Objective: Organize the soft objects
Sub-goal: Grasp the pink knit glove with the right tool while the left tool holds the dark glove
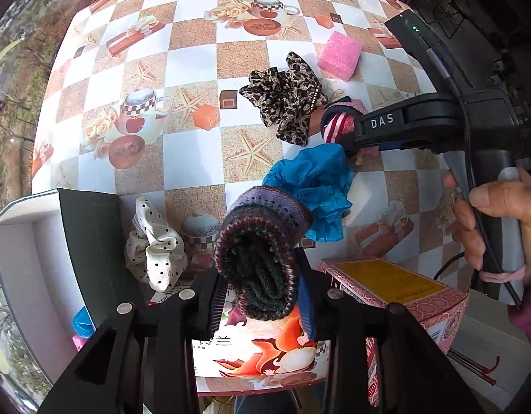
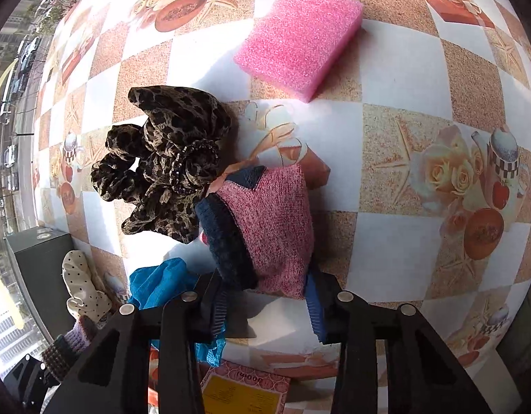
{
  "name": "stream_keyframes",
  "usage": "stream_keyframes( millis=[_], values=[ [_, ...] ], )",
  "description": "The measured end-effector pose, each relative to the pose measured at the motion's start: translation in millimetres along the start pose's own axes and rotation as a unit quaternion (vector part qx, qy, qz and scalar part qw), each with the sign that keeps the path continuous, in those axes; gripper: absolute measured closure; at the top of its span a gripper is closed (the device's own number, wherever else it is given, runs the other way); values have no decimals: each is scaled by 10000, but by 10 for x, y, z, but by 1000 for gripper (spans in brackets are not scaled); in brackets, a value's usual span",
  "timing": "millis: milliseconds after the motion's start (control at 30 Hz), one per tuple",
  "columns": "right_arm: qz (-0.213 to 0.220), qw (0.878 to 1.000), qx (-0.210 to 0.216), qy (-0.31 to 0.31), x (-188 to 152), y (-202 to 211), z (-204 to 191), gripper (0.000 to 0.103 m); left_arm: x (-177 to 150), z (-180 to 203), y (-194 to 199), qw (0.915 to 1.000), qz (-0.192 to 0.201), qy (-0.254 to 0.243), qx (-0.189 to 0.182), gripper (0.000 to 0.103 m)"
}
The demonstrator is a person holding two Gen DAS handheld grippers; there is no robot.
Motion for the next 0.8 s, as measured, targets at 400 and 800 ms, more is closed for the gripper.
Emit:
stream_keyframes(
  millis=[400, 800],
  values=[
    [1012, 9935, 63, -526, -343, 729, 322, 67, 90, 269, 239, 9983, 395, -429, 36, 64],
    [1534, 9828, -150, -1014, -1078, 1329, 621, 67, -64, 1190, 642, 9813, 913, -1656, -345, 64]
  ],
)
Point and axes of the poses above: each gripper's, at about its wrist camera, not at the fingertips, and y roughly against the way its jaws point, z to its right, x to its top, the point moved 8 cm from there along -y, roughly the way its jaws point, and after that the axes turned 7 degrees about y, right-handed, at the moved point
